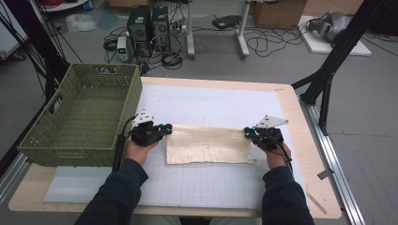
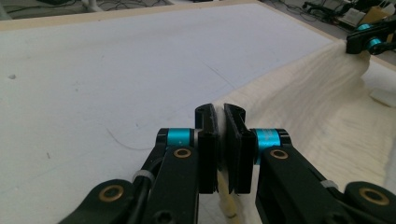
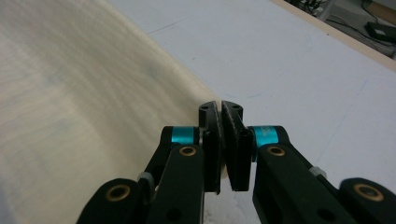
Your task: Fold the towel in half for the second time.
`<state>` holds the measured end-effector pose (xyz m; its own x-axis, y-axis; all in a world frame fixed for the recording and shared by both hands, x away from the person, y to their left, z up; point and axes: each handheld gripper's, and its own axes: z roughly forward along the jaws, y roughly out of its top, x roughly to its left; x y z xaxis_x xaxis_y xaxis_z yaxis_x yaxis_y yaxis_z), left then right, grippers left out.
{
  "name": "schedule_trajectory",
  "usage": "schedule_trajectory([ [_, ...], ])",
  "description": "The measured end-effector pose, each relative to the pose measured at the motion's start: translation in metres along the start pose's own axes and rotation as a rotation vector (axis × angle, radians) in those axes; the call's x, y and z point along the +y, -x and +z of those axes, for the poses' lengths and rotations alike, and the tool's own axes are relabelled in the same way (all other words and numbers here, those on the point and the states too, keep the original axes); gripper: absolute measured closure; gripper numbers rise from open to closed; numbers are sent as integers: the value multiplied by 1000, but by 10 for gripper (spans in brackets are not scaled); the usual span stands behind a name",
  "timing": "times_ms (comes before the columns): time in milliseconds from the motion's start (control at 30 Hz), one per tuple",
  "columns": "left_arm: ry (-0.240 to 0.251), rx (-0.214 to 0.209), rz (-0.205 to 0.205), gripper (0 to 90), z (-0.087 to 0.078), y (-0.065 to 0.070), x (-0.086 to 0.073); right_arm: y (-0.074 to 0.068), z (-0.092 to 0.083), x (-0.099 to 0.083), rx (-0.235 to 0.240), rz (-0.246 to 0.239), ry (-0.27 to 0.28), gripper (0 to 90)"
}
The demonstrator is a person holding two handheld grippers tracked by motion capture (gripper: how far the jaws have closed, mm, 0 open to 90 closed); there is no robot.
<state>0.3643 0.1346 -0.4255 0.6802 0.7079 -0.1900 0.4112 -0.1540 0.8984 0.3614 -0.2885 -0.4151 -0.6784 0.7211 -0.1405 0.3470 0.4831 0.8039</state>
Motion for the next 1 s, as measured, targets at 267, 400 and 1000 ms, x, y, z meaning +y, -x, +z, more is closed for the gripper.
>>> schedule_trajectory([
  [267, -13, -24, 57, 836, -13, 17, -10, -14, -17, -10, 38, -29, 25, 864],
  [400, -36, -27, 73, 835, -20, 20, -15, -22, -26, -16, 51, -42, 36, 864],
  [1000, -79, -83, -26, 629, -29, 30, -34, -39, -34, -37, 91, -64, -6, 860],
])
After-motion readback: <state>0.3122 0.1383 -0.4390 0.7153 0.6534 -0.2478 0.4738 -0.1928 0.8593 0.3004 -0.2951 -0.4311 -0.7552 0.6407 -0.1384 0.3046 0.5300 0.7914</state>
